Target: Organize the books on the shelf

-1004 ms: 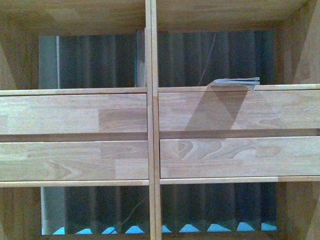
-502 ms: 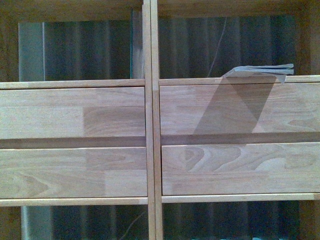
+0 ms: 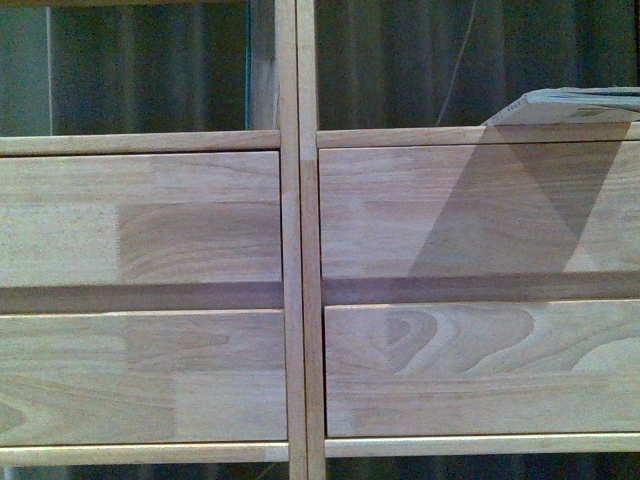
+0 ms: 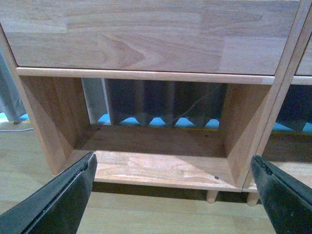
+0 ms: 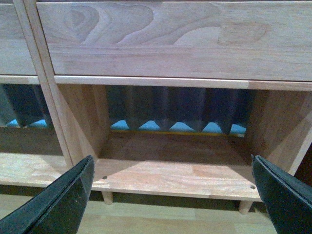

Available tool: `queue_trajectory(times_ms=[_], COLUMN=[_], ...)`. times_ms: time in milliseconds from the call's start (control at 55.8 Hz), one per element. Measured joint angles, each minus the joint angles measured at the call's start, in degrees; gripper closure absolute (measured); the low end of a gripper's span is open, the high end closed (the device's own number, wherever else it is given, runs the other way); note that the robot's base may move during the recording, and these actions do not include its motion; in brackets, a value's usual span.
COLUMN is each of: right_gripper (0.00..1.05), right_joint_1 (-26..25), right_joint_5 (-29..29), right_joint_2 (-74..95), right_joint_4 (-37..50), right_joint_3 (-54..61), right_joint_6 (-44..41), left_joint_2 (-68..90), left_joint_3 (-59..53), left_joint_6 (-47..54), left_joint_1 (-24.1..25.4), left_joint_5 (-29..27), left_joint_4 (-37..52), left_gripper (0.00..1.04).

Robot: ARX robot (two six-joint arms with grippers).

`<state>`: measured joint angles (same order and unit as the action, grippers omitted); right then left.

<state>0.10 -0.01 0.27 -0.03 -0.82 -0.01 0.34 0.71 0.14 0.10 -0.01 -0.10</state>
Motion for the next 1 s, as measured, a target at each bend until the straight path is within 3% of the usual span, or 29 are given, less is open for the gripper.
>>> queue_trajectory(times_ms=[932,1004], right_gripper=[0.07,0.07], right_joint_1=[-0.02,-4.81], right_joint_5=[-0.11,-14.75], right_joint_2=[0.0,3.1], right_joint_4=[0.02,4.28], right_joint_3=[0.0,-0.09], right_joint_6=[0.04,7.93], left_joint_2=[-0.07,-0.07], left_joint_3=[0.0,0.0], left_joint_6=[0.02,0.0], left_joint_1=[0.0,0.0], left_joint_5=[-0.02,0.0], left_joint_4=[0.0,0.0], left_gripper=[0.07,0.07])
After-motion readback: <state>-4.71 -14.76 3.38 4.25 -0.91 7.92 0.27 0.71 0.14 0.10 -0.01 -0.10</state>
